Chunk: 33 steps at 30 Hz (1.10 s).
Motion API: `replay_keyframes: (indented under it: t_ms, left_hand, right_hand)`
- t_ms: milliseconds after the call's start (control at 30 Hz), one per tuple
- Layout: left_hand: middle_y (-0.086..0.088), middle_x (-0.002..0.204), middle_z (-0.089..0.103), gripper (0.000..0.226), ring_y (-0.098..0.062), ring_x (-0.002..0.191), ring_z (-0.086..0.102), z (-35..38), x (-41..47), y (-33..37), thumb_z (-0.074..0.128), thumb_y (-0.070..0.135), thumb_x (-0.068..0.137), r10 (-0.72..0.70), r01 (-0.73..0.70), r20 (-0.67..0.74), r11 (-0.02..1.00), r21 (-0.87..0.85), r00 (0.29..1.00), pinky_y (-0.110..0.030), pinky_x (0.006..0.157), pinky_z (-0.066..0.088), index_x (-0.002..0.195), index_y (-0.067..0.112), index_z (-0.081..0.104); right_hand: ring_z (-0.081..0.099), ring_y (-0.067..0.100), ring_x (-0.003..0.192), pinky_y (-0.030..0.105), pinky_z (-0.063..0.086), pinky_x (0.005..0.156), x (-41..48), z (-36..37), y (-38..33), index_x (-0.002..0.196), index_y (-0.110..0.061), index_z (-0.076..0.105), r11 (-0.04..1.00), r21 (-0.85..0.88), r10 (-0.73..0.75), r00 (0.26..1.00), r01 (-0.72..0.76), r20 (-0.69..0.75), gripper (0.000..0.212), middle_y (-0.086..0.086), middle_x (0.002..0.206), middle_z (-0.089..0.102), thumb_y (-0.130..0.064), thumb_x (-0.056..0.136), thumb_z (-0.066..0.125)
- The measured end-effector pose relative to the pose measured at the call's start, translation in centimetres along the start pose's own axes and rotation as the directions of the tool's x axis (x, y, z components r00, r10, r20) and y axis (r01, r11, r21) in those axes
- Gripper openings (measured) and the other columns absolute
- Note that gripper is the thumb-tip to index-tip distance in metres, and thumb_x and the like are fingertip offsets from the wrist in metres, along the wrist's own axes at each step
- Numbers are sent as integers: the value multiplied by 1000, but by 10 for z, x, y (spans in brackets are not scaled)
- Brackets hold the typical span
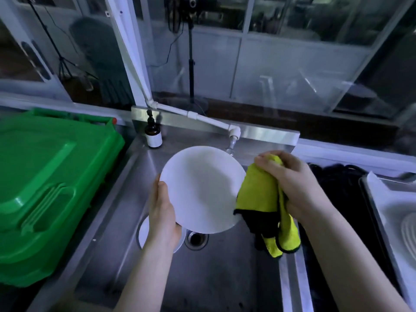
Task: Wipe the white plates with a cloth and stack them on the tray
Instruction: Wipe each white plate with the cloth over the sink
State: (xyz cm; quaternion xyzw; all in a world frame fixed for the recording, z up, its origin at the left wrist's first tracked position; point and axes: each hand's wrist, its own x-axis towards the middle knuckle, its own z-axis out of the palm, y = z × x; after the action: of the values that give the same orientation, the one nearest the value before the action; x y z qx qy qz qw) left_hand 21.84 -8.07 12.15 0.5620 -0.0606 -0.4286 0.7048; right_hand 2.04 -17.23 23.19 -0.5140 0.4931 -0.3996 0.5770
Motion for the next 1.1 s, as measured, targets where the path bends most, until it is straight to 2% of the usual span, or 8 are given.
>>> replay_keyframes:
  t_ms: [167, 300, 367, 533, 700, 833, 967, 1100]
  left_hand:
    - [3, 116, 76, 39, -9, 93, 75, 31, -25, 4, 44, 50, 104, -61, 64, 36, 992, -108, 997, -25, 61, 59, 130, 27, 63]
    - [3, 115, 76, 34, -13, 97, 75, 38, -32, 15, 43, 43, 106, 2, 0, 19, 989, -147, 1000, -28, 67, 60, 127, 27, 65]
    - [4, 110, 78, 30, -13, 93, 76, 40, -35, 21, 44, 41, 106, 25, -26, -4, 989, -146, 1000, -29, 65, 61, 120, 27, 67]
    - [-1, 130, 69, 53, -21, 122, 64, 53, -48, 25, 45, 61, 99, -52, 57, 58, 995, -82, 997, -50, 107, 47, 132, 24, 64]
    - [8, 107, 78, 32, -2, 93, 74, 59, -54, 28, 43, 42, 106, 48, -39, 123, 997, -71, 991, -27, 74, 56, 109, 27, 72]
    - [19, 95, 78, 28, 0, 84, 73, 54, -55, 37, 51, 47, 101, 53, -48, 99, 997, -52, 994, -32, 72, 55, 93, 38, 76]
    - [16, 94, 78, 29, -3, 85, 74, 59, -61, 45, 52, 48, 99, 57, -55, 97, 998, -22, 994, -30, 70, 59, 91, 36, 76]
    - [5, 109, 78, 44, -11, 97, 75, 58, -64, 53, 49, 59, 99, 65, -61, 68, 997, -50, 996, -34, 80, 59, 112, 25, 72]
  right_hand:
    - [54, -3, 114, 13, 41, 98, -23, 24, 19, 138, -36, 53, 674, -541, -190, 826, 503, 531, 65, -18, 122, 63, -31, 78, 78]
    - [25, 2, 145, 40, 10, 123, -30, 15, 49, 144, -35, 47, 253, -686, -377, 723, 682, 579, 53, -20, 153, 35, -47, 93, 56]
    - [15, 2, 148, 38, 9, 122, -34, 13, 56, 143, -35, 48, 277, -622, -394, 677, 733, 622, 47, -21, 156, 26, -48, 99, 42]
    - [7, 0, 149, 35, 13, 122, -34, 34, 53, 151, -36, 32, 364, -453, -368, 573, 814, 733, 48, -23, 159, 18, -43, 103, 33]
    - [16, 13, 150, 42, 19, 120, 11, 51, 17, 151, -23, 36, 347, -569, -462, 664, 746, 589, 49, -9, 160, 22, -32, 103, 45]
    - [13, 14, 151, 38, 19, 120, 33, 37, 8, 151, -18, 33, 352, -699, -479, 761, 623, 437, 50, -6, 161, 19, -31, 105, 42]
    - [15, 16, 151, 39, 22, 118, 16, 42, 5, 151, -21, 36, 303, -665, -483, 712, 682, 510, 47, -9, 160, 21, -30, 105, 42]
    - [16, 10, 150, 36, 19, 120, -25, 54, 8, 151, -25, 36, 193, -511, -430, 540, 838, 723, 48, -13, 160, 23, -34, 104, 41]
